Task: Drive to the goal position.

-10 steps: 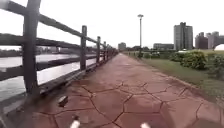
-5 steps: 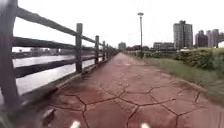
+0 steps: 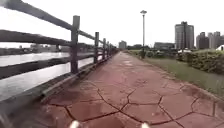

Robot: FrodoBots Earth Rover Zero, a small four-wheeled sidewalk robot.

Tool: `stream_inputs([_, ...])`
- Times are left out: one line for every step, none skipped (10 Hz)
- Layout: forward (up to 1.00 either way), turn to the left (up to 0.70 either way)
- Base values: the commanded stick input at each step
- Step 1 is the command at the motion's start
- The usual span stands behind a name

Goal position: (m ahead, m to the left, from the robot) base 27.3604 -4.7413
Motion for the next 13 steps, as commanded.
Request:
stream_inputs([0.70,0.00])
stream_inputs([0.70,0.00])
stream_inputs([0.70,0.00])
stream_inputs([0.70,0.00])
stream_inputs([0.70,0.00])
stream_inputs([0.70,0.00])
stream_inputs([0.70,0.00])
stream_inputs([0.70,0.00])
stream_inputs([0.70,0.00])
stream_inputs([0.70,0.00])
stream_inputs([0.70,0.00])
stream_inputs([0.70,0.00])
stream_inputs([0.70,0.00])
